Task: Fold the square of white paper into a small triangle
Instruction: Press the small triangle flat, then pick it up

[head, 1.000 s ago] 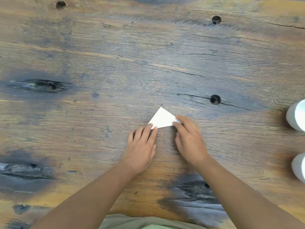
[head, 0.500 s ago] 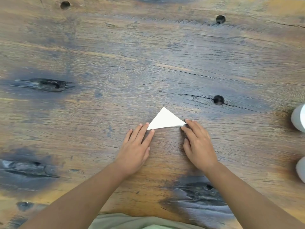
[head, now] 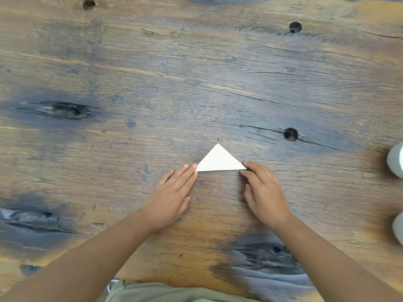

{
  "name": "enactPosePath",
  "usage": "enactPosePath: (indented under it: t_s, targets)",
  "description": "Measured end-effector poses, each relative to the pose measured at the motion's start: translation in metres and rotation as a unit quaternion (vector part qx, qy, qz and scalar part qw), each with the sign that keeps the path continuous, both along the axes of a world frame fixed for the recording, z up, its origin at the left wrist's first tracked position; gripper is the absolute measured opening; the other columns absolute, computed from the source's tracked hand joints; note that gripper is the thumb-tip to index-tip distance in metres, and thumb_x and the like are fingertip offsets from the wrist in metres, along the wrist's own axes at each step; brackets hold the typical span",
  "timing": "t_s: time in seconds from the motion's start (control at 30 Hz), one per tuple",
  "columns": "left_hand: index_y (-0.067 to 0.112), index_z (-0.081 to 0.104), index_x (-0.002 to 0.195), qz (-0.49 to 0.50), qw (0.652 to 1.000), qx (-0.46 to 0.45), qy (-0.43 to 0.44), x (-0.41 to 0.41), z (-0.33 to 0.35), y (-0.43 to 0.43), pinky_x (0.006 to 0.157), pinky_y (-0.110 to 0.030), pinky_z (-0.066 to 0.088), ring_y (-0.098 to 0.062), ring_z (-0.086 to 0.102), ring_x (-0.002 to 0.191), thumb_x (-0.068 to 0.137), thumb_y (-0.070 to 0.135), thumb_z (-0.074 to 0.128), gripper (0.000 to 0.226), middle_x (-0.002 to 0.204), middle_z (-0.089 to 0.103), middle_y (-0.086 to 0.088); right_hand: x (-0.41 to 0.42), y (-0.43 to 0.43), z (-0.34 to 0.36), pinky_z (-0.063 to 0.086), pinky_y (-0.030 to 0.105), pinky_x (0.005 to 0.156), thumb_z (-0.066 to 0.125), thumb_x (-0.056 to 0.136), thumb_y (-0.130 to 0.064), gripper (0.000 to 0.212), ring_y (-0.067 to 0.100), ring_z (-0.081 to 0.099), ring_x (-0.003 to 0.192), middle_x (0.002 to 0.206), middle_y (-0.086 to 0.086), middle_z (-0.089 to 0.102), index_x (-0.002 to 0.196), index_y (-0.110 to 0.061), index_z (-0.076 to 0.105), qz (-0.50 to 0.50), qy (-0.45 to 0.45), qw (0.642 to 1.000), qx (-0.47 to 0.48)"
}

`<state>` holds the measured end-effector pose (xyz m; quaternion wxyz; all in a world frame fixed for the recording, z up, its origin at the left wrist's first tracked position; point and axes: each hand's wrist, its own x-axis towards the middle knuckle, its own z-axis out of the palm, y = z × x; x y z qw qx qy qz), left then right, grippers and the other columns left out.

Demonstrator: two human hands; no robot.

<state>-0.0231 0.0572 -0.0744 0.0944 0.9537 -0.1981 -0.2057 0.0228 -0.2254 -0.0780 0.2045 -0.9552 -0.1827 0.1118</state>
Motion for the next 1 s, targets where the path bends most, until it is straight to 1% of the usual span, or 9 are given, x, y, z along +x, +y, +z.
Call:
enactPosePath:
  t_s: [0.1,0.17,0.23,0.37,0.53,0.6,0.67,0.73,1.0]
  targets:
    - [0.008,0.020,0.157,-0.006,1.000,0.003,0.015,0.000,0.001,0.001,0.124,-0.043,0.019,-0.022,0.009,0.153,0.102,0.031,0.044,0.064,0.166,0.008,-0.006,0.000,0.001,0.001,0.044,0.053,0.106,0.064,0.083,0.003,0.033,0.033,0.054,0.127,0.139,0.015,0.056,0.115,-0.003,0.064,0.015,-0.015,1.000,0.012]
    - [0.007,0.023,0.156,-0.005,1.000,0.002,0.013,0.001,0.002,0.002,0.123,-0.045,0.021,-0.022,0.012,0.153,0.101,0.030,0.047,0.064,0.166,0.011,-0.007,-0.001,0.002,0.001,0.042,0.053,0.108,0.063,0.083,0.000,0.033,0.033,0.051,0.132,0.143,0.014,0.053,0.116,-0.005,0.063,0.049,-0.033,0.998,0.023]
    - [0.006,0.025,0.155,-0.008,1.000,0.006,0.009,0.001,0.002,0.001,0.122,-0.046,0.024,-0.023,0.015,0.152,0.101,0.030,0.047,0.064,0.165,0.013,-0.008,-0.003,0.006,0.001,0.036,0.052,0.116,0.060,0.087,-0.006,0.042,0.030,0.044,0.140,0.150,0.012,0.048,0.129,-0.006,0.059,0.082,-0.032,0.996,0.020]
    - [0.006,0.024,0.155,-0.010,1.000,-0.001,0.009,0.000,0.001,0.001,0.122,-0.045,0.022,-0.023,0.014,0.153,0.101,0.029,0.045,0.062,0.165,0.012,-0.009,-0.005,0.017,-0.001,0.023,0.049,0.123,0.050,0.094,-0.017,0.061,0.023,0.026,0.151,0.161,0.006,0.034,0.152,-0.009,0.037,0.123,0.003,0.992,-0.032]
    - [0.006,0.045,0.144,0.019,0.998,-0.051,0.004,0.001,0.003,-0.001,0.119,-0.050,0.029,-0.026,0.022,0.151,0.092,0.013,0.051,0.053,0.164,0.021,-0.011,-0.007,0.019,-0.004,0.020,0.049,0.124,0.052,0.095,-0.022,0.062,0.021,0.021,0.153,0.162,0.004,0.032,0.153,-0.010,0.035,0.131,0.023,0.988,-0.074]
    - [0.008,0.036,0.150,0.011,0.999,-0.045,-0.011,0.002,0.002,-0.010,0.121,-0.052,0.024,-0.026,0.018,0.152,0.095,0.021,0.045,0.057,0.166,0.018,-0.008,-0.006,0.020,-0.004,0.021,0.049,0.124,0.052,0.095,-0.023,0.062,0.021,0.023,0.152,0.162,0.005,0.033,0.153,-0.009,0.037,0.132,0.021,0.988,-0.077]
    - [0.011,0.020,0.157,-0.011,1.000,-0.007,-0.015,0.002,-0.002,-0.018,0.122,-0.054,0.019,-0.025,0.010,0.154,0.100,0.034,0.038,0.064,0.167,0.009,-0.005,-0.007,0.020,-0.003,0.020,0.049,0.124,0.051,0.095,-0.024,0.061,0.021,0.023,0.152,0.162,0.004,0.033,0.152,-0.009,0.037,0.132,0.024,0.988,-0.080]
    - [0.013,0.014,0.158,-0.012,0.999,0.033,-0.009,0.001,-0.006,-0.020,0.120,-0.059,0.019,-0.025,0.005,0.154,0.103,0.044,0.032,0.066,0.168,0.005,-0.003,-0.006,0.020,-0.003,0.018,0.048,0.125,0.051,0.095,-0.024,0.061,0.020,0.021,0.153,0.163,0.004,0.031,0.153,-0.010,0.036,0.127,0.030,0.988,-0.079]
    - [0.015,0.025,0.156,-0.020,0.998,0.067,0.008,-0.015,0.001,0.013,0.115,-0.064,0.026,-0.023,0.018,0.152,0.102,0.041,0.028,0.061,0.165,0.019,-0.001,-0.003,0.017,-0.002,0.015,0.046,0.126,0.052,0.097,-0.024,0.063,0.019,0.017,0.154,0.165,0.002,0.026,0.155,-0.012,0.031,0.136,0.050,0.986,-0.077]
